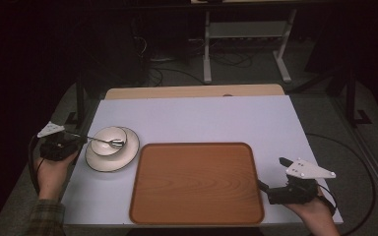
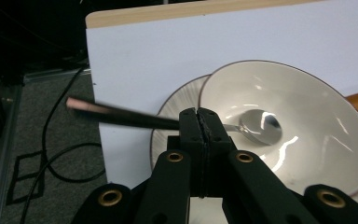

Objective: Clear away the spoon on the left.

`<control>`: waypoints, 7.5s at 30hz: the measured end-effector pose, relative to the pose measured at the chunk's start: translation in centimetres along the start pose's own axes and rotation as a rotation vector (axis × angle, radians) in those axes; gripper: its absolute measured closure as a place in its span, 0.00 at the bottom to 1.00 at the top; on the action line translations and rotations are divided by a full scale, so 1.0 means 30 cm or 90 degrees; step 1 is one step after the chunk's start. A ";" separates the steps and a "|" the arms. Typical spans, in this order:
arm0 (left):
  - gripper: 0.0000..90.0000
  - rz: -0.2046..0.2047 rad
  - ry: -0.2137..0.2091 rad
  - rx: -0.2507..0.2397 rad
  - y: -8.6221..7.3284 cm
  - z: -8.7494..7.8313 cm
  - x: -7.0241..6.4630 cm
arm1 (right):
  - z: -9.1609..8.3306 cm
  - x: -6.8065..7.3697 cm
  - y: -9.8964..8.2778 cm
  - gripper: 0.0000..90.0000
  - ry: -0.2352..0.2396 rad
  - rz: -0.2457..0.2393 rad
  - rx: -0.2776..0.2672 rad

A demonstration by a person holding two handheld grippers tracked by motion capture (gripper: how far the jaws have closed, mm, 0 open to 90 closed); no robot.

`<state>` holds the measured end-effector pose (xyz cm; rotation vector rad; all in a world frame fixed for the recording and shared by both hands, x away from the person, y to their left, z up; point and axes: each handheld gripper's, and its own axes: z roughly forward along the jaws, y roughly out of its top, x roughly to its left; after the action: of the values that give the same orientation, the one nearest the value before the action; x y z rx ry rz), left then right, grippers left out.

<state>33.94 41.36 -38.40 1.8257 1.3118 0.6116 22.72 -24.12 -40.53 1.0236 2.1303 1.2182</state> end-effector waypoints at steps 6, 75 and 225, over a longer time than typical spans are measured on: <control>0.99 -0.014 0.009 -0.007 0.014 0.026 0.026 | 0.001 0.000 0.000 0.00 -0.001 0.001 0.002; 0.62 -0.095 -0.036 -0.035 -0.002 0.137 0.016 | -0.005 -0.010 -0.006 0.00 -0.007 -0.002 0.004; 0.99 0.189 -0.334 0.041 0.089 0.035 -0.484 | -0.016 -0.016 -0.006 0.00 -0.019 -0.004 -0.002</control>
<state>31.16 27.03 -35.92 2.0696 0.7257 0.2106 22.59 -24.81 -40.44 1.0261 2.1064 1.1965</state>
